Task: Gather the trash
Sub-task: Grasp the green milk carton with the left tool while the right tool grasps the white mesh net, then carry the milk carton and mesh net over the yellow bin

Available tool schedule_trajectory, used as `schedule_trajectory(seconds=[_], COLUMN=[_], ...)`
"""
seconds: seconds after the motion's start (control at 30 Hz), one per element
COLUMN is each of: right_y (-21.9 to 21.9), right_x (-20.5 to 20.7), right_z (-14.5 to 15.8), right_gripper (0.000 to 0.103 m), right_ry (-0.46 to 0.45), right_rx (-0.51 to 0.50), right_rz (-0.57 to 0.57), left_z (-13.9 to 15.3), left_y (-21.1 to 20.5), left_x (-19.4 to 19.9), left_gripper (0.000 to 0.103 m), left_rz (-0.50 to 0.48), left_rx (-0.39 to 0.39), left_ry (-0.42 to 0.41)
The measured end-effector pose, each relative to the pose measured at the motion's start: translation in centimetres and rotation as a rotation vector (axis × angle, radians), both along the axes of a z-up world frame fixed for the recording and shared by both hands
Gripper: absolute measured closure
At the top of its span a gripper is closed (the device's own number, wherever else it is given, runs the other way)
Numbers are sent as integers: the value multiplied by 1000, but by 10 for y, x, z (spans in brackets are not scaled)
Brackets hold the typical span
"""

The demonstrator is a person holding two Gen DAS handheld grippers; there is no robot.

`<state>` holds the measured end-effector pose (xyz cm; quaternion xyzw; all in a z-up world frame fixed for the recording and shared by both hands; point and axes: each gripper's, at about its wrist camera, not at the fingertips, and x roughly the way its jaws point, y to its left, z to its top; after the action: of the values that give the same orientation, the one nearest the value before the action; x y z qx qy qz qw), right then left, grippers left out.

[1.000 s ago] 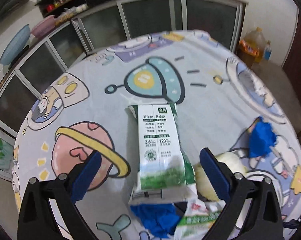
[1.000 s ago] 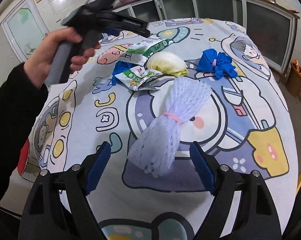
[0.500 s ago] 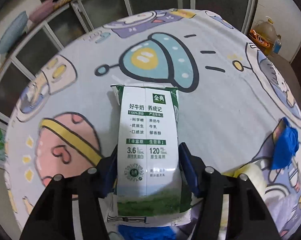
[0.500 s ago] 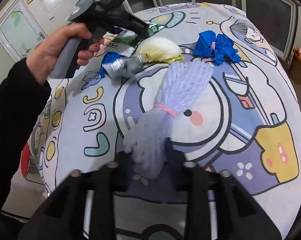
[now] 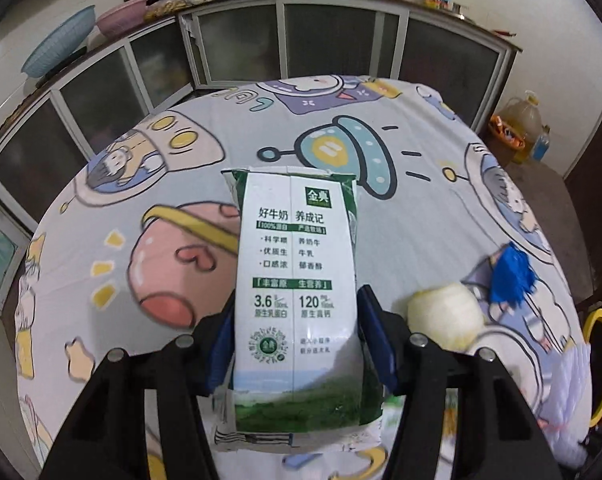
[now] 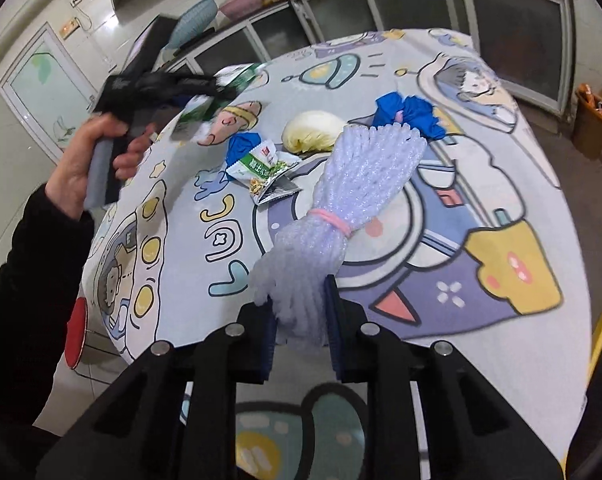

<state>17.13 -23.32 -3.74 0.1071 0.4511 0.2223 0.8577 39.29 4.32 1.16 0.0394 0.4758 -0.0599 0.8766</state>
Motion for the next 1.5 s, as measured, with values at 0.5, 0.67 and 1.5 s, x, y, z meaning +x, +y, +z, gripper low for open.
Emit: schedule_trajectory(seconds=[0.5, 0.67, 1.5], right_y=[-14, -18, -117], right_x=[-40, -50, -92], right_z=[13, 14, 15], right_gripper=[82, 82, 82], right_ry=[-46, -57, -97], right_rx=[-6, -3, -9], right_rz=[-27, -27, -232], left_z=[18, 13, 31], left_y=[39, 40, -145], left_x=[-109, -134, -204], left_gripper=[48, 48, 48], left_rz=[17, 17, -330], left_rx=[-39, -36, -78], left_ry=[-73, -69, -146])
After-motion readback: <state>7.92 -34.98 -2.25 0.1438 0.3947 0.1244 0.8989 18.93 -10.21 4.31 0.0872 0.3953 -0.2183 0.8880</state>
